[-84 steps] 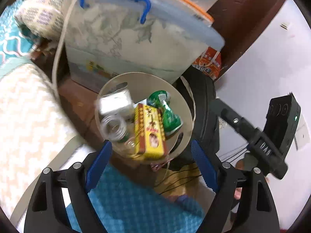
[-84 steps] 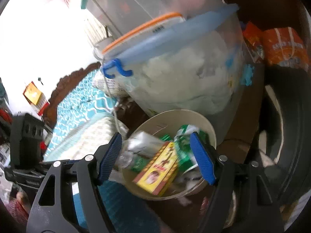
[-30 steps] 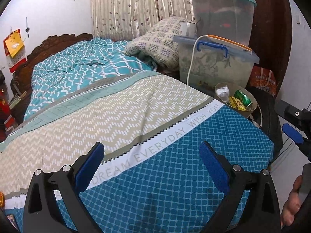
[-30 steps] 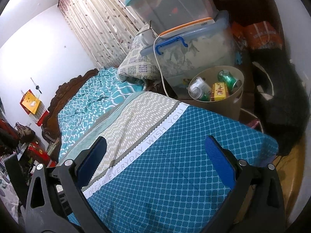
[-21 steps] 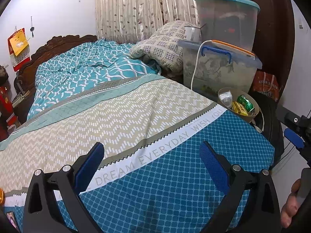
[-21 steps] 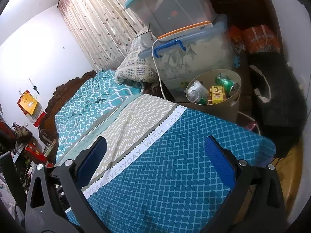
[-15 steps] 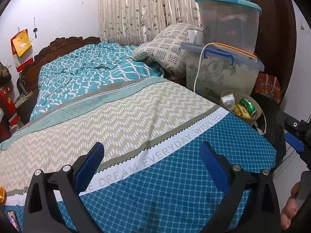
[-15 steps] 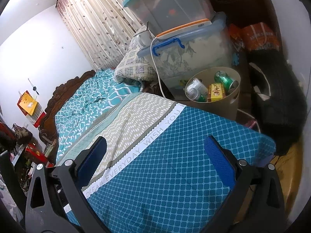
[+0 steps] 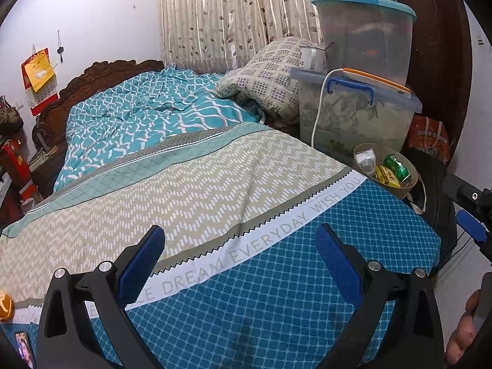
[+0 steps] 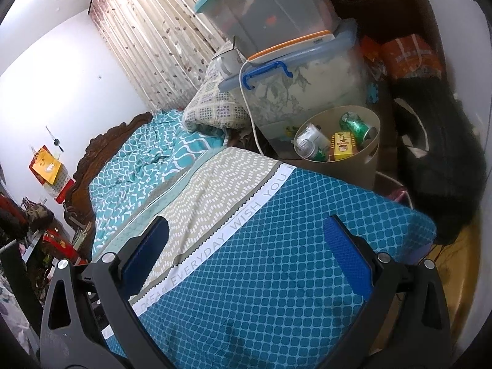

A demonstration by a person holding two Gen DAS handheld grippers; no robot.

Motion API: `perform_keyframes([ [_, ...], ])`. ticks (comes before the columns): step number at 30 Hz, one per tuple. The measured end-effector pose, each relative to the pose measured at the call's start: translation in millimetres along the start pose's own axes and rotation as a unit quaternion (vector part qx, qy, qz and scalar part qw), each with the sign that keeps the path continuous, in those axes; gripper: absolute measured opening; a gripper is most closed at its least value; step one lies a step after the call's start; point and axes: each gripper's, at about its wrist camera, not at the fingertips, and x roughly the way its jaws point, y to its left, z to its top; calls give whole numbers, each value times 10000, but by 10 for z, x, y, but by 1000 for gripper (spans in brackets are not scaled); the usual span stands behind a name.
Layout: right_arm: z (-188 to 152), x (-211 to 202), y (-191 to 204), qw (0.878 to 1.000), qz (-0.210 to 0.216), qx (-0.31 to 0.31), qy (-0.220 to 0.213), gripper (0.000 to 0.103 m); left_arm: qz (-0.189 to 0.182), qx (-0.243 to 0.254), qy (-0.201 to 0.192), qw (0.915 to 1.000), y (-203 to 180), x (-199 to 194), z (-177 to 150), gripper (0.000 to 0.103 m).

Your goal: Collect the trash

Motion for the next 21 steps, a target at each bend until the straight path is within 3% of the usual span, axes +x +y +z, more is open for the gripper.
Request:
perform_keyframes([
  [6,-45,15,71,9999,15,-146,86,100,-117,23,58,9999,14,-15,-18,94],
  [21,-98,-17,175,9993,53,-319,167,100,9,124,-148,9998,35,-90,-7,94],
])
